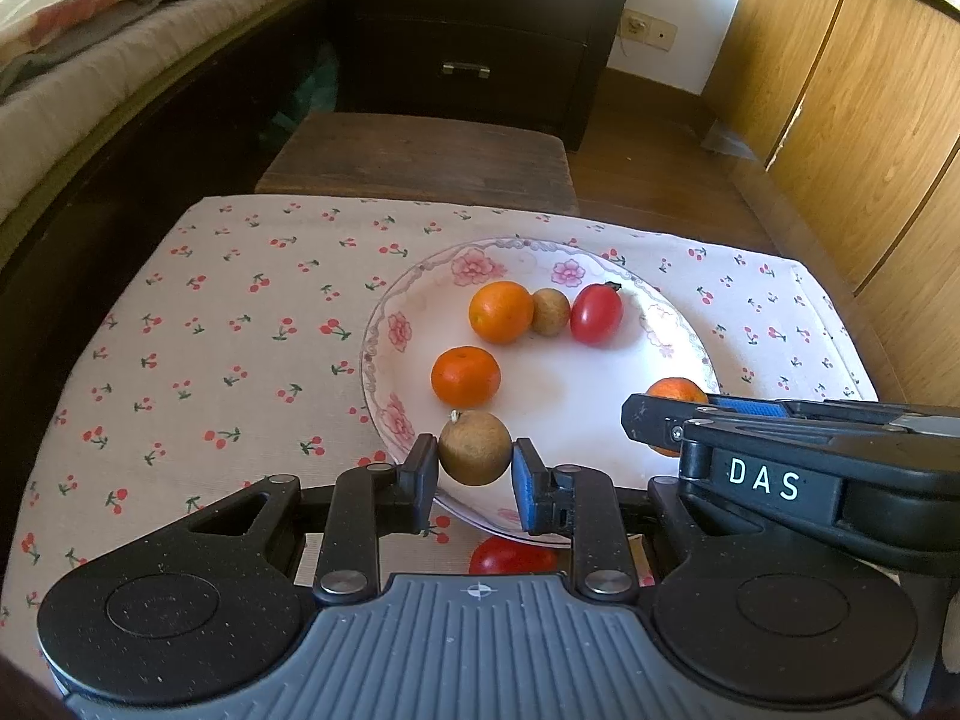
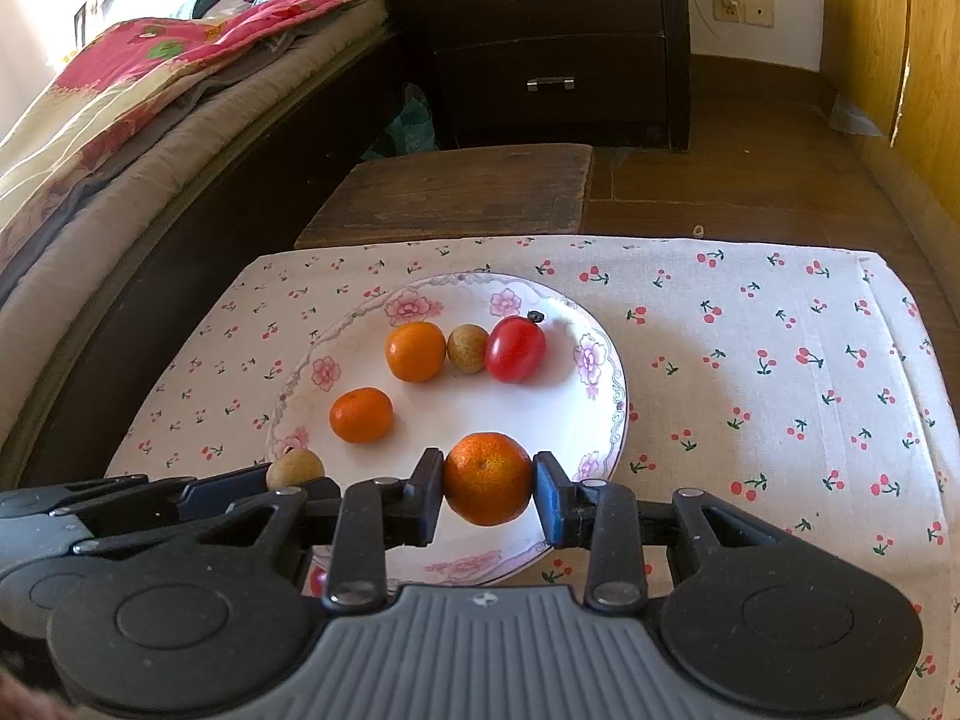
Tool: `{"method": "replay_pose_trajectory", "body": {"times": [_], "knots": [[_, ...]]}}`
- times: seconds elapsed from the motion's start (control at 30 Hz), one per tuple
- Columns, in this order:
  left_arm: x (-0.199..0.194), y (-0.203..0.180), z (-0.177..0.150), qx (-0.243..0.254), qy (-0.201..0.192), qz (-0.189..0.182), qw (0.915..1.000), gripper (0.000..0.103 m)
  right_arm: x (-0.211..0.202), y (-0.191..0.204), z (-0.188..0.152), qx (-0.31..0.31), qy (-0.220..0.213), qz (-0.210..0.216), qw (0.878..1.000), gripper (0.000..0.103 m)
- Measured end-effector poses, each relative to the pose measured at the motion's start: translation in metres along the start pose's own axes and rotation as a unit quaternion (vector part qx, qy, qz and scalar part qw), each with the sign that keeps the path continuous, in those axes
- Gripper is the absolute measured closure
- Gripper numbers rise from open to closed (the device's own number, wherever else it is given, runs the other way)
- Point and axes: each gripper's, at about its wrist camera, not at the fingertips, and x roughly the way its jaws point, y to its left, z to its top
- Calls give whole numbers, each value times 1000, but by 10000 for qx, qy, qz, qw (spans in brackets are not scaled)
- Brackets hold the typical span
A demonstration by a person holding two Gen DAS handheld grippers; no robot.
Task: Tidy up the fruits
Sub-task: 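Carry the kiwi and orange over the white bowl with both tools, then open the left tool to drop the kiwi while the right tool drops the orange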
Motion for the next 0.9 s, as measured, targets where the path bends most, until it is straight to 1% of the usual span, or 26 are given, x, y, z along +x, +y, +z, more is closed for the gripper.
{"method": "replay_pose_trajectory", "body": {"times": [0.43,0.9], "knots": [[-1,-1,0,25,-24,71,10000,66,1,0,-1,0,-9,-42,10000,68],[-11,2,3,-74,-133,19,9999,60,-6,0,0,53,-108,-32,9999,68]]}}
